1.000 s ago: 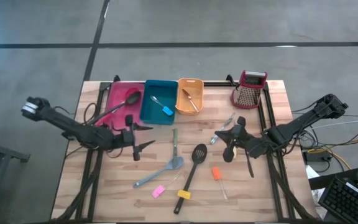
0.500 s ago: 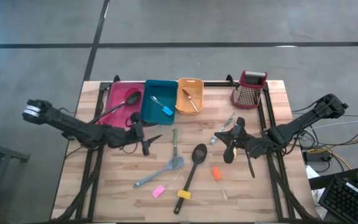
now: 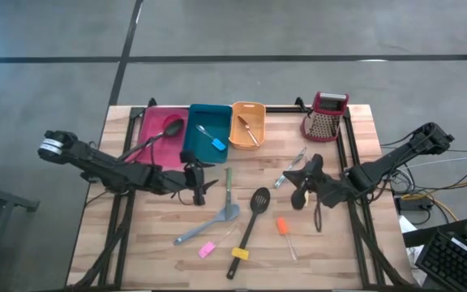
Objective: Pick & Place Kitchen Items
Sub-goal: Put the yellow knife into the yellow bin
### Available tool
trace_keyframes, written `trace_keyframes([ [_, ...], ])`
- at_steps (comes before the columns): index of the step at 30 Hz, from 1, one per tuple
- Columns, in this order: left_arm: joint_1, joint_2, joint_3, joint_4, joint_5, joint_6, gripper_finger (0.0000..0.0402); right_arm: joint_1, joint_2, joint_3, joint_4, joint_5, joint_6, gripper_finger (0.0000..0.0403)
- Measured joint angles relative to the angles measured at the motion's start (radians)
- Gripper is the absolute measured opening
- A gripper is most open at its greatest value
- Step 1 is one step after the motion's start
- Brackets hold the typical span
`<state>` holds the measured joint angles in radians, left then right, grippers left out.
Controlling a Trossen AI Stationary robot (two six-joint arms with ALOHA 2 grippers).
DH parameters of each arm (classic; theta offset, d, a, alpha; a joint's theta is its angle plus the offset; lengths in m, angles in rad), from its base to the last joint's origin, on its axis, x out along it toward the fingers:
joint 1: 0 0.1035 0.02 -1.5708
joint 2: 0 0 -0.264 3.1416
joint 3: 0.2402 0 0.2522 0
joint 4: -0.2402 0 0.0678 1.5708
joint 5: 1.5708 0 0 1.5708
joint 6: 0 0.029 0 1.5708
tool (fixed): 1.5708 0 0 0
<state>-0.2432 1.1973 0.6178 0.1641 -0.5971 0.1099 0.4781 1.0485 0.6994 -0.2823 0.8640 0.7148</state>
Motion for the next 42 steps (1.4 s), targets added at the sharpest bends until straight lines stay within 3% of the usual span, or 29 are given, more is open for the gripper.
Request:
trace_keyframes([
  [7,0.000,-0.008,0.001,-0.004,-0.007,-0.007,0.0248,-0.022,0.000,0.000,-0.341,0.000,0.459,0.0008],
  [13,0.000,-0.009,0.001,-0.005,-0.007,-0.008,0.0248,-0.070,0.000,0.000,-0.508,-0.056,0.670,0.0008],
  [25,0.001,-0.009,-0.001,-0.021,-0.007,-0.011,0.0248,-0.189,0.181,-0.004,-0.627,-0.316,0.804,0.0008],
  [33,0.003,-0.009,-0.001,-0.028,-0.007,-0.014,0.0248,-0.213,0.275,-0.004,-0.621,-0.346,0.791,0.0009],
  [42,0.006,-0.009,-0.001,-0.025,-0.007,-0.020,0.0248,-0.211,0.287,-0.004,-0.590,-0.466,0.829,0.0072],
])
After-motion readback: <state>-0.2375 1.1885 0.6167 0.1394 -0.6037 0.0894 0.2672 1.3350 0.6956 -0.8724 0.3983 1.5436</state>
